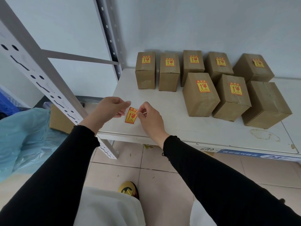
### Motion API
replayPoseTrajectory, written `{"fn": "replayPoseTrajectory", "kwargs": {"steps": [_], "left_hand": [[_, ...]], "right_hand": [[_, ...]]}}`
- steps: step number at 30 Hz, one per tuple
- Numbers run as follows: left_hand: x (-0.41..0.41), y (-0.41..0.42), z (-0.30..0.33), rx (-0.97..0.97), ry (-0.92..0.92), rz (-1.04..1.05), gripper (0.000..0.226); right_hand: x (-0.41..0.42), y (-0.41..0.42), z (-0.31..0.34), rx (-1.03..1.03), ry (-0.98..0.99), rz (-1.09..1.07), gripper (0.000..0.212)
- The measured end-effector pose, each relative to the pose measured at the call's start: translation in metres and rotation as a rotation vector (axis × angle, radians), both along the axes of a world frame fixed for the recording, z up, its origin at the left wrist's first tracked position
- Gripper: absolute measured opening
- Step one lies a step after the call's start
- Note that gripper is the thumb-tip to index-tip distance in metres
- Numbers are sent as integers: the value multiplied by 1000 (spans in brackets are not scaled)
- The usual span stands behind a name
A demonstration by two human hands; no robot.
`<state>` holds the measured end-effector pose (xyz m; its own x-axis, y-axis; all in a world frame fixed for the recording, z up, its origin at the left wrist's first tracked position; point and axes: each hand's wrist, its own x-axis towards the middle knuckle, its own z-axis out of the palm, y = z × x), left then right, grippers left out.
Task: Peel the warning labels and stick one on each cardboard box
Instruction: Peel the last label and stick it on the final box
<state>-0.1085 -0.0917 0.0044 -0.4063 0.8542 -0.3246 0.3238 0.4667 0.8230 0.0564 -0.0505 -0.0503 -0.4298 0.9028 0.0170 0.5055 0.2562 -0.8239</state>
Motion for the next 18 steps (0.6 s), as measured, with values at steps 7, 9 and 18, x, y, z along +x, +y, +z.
{"fn": "replayPoseTrajectory", "kwargs": {"steps": [7, 9, 18], "left_hand": [[-2, 3, -11, 10, 115, 48, 18], [-4, 2, -16, 16, 115, 94, 17], [-8, -6, -23, -59, 448, 100, 36]], "right_hand": [[3, -1, 4, -34, 28, 46, 12], [6, 0, 4, -57, 52, 31, 12], [29, 15, 29, 12, 133, -6, 13]]}}
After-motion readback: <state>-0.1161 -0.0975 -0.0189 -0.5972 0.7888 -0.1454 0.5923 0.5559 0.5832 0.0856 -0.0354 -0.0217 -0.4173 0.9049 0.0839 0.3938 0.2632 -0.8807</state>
